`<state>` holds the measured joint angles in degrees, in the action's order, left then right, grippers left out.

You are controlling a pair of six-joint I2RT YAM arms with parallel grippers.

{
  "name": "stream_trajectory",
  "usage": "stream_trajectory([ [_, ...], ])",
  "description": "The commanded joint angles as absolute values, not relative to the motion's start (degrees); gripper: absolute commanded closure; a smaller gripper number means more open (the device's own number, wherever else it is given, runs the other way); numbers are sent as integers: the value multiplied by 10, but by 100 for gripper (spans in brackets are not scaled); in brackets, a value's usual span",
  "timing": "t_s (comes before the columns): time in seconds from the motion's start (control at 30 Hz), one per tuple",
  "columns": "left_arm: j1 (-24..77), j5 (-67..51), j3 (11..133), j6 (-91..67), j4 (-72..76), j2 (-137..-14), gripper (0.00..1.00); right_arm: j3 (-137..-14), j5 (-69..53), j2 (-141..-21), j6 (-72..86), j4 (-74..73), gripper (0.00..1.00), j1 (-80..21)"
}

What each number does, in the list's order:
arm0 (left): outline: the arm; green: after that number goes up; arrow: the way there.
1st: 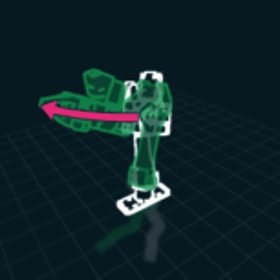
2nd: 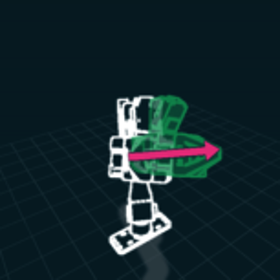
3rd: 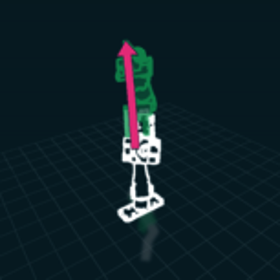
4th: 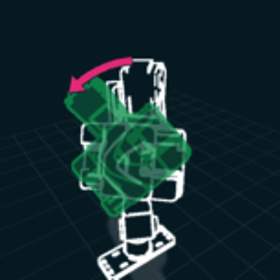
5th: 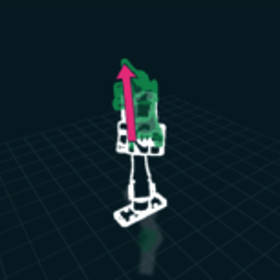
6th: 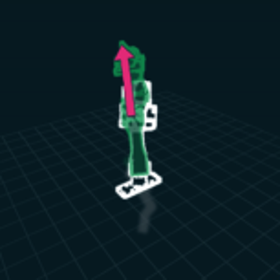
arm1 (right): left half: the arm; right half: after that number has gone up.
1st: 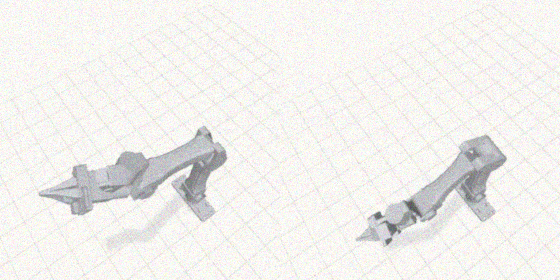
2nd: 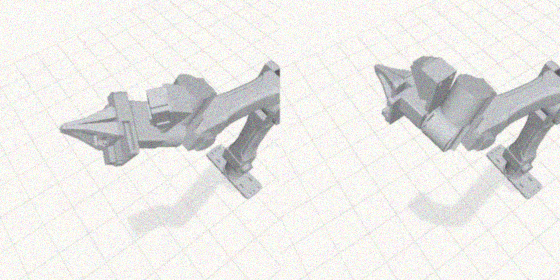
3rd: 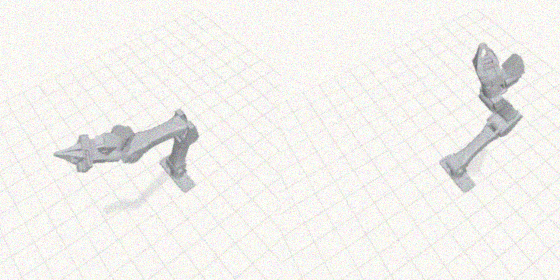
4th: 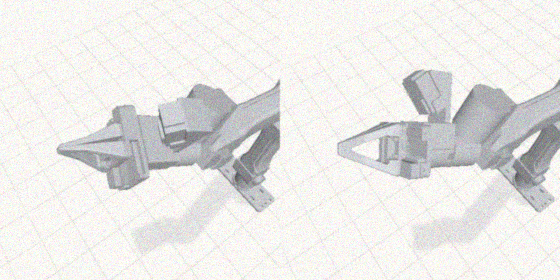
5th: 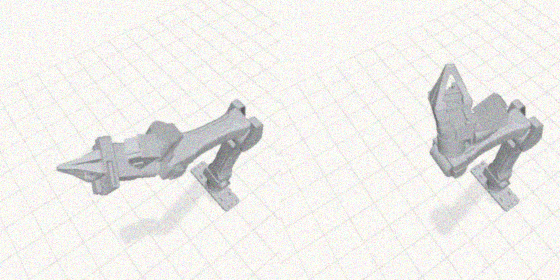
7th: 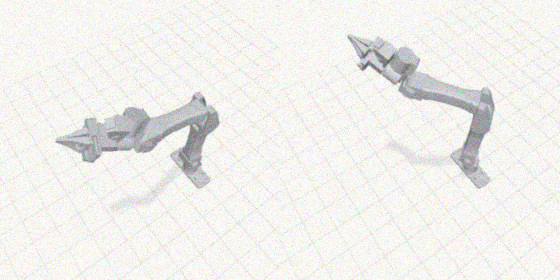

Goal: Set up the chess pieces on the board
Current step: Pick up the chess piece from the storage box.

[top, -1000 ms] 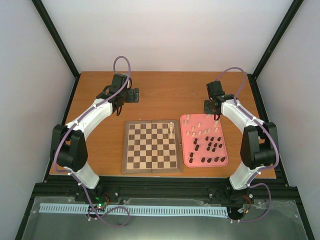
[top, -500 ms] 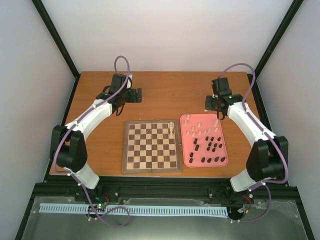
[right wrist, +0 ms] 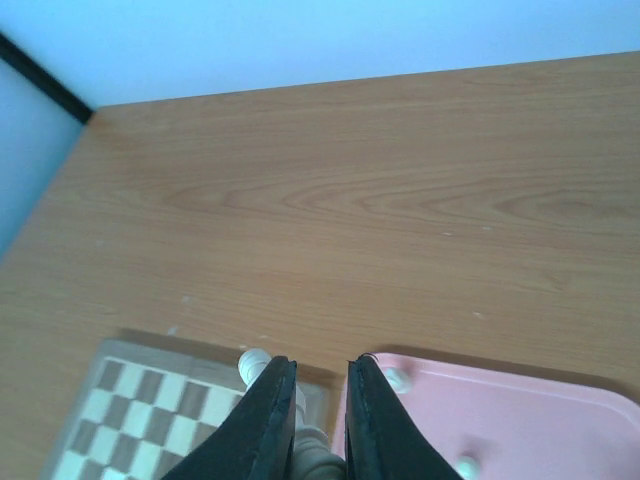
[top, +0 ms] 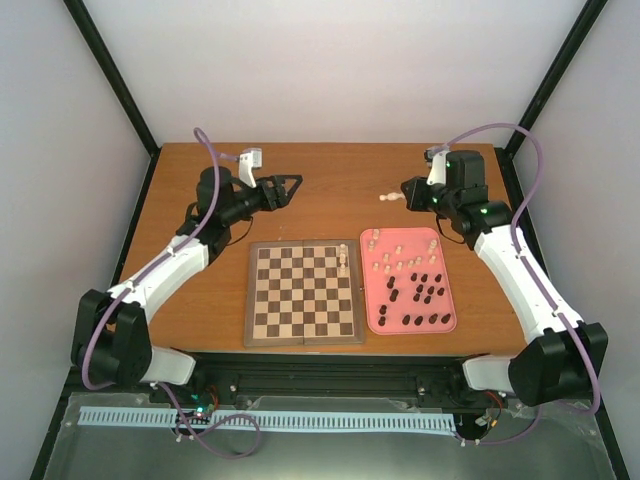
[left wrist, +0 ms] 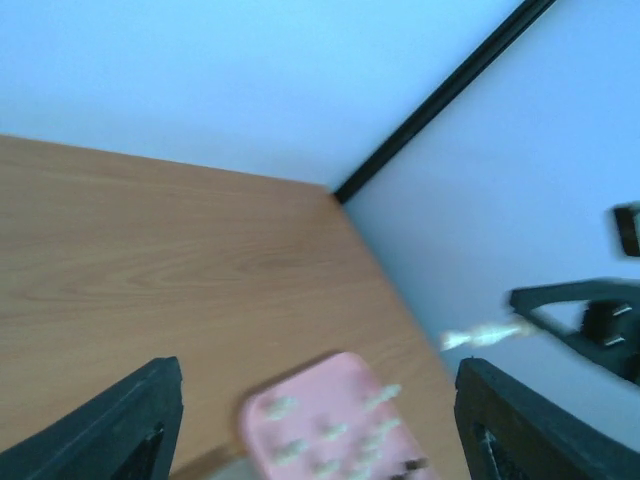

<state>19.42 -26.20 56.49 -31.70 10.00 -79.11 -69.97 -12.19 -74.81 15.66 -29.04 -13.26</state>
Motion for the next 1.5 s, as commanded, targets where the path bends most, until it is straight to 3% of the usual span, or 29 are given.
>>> stream_trajectory([
  [0.0, 195, -342, 519, -519, 311, -782, 30, -687, -222, -726, 182, -245, 87, -136],
  [0.13, 195, -367, 481, -697, 481, -818, 53, -684, -257, -715, 196, -228, 87, -135],
  [0.2, 195, -377, 467, -776, 564, -849, 59, -681, -273, -710, 204, -216, 87, -135],
  [0.33, 196, -386, 462, -864, 651, -889, 57, -675, -293, -703, 225, -186, 87, -155],
  [0.5, 199, -400, 468, -920, 685, -909, 36, -684, -296, -720, 236, -162, 88, -179],
  [0.6, 201, -407, 471, -940, 692, -911, 31, -693, -292, -735, 239, -149, 88, -194],
  [1.0, 220, -432, 492, -945, 660, -939, 39, -734, -288, -785, 248, -110, 88, -225],
  [1.47, 221, -438, 499, -918, 627, -934, 41, -779, -293, -843, 245, -107, 87, -252],
])
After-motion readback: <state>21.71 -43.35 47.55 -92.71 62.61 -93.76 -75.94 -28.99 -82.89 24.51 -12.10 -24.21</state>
